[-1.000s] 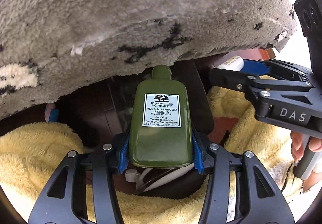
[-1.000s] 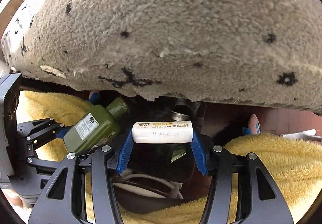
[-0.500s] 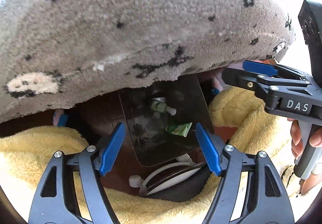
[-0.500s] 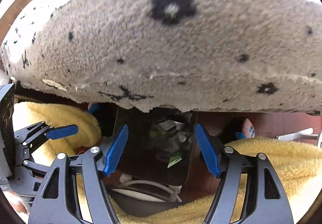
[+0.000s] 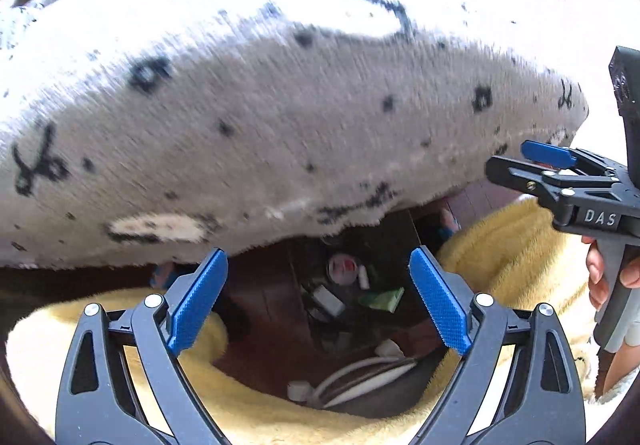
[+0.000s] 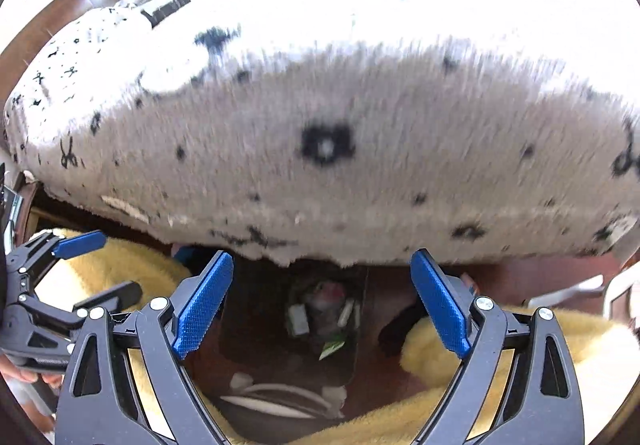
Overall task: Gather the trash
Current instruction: 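Grasp the black box with the left tool while the right tool grasps the small green bottle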
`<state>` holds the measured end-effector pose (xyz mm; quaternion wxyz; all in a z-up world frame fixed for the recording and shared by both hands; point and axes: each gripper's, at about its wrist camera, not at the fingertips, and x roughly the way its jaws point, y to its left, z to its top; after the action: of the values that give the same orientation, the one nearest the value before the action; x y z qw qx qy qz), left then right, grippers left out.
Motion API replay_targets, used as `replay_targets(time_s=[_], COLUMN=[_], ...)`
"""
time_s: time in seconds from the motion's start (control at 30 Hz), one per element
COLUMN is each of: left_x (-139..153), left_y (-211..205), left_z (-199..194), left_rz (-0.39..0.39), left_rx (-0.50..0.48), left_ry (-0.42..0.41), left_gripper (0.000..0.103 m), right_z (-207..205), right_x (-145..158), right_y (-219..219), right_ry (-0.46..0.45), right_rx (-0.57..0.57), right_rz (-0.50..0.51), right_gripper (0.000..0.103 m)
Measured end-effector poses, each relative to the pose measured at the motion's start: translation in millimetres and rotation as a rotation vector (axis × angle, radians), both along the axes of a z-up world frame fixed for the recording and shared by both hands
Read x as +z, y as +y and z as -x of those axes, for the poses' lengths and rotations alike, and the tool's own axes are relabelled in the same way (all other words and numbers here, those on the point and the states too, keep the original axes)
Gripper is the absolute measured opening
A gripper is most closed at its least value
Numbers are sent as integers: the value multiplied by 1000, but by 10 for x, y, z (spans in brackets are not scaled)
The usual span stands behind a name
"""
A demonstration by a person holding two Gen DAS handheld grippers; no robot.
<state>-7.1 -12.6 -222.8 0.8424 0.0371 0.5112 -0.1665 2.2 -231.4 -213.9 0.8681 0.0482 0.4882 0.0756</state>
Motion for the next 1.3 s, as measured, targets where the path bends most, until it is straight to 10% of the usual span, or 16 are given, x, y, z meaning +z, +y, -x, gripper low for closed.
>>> replay_targets(time_s=[0.57, 1.1, 1.3], left_x=[561, 650, 737], left_y=[501, 517, 530], left_z=[-619, -1694, -2085], left_rz=[-46, -82, -92], left_rx=[113, 140, 150], left_ry=[-166, -199, -224], left_gripper=[88, 88, 88], right_z=[-664, -1863, -2141], right_x=[639, 483, 483], right_y=[-81, 69, 91], right_ry=[-163, -148, -108], right_rx=[-27, 22, 7], right_rz=[55, 130, 0], right_gripper=[91, 91, 92])
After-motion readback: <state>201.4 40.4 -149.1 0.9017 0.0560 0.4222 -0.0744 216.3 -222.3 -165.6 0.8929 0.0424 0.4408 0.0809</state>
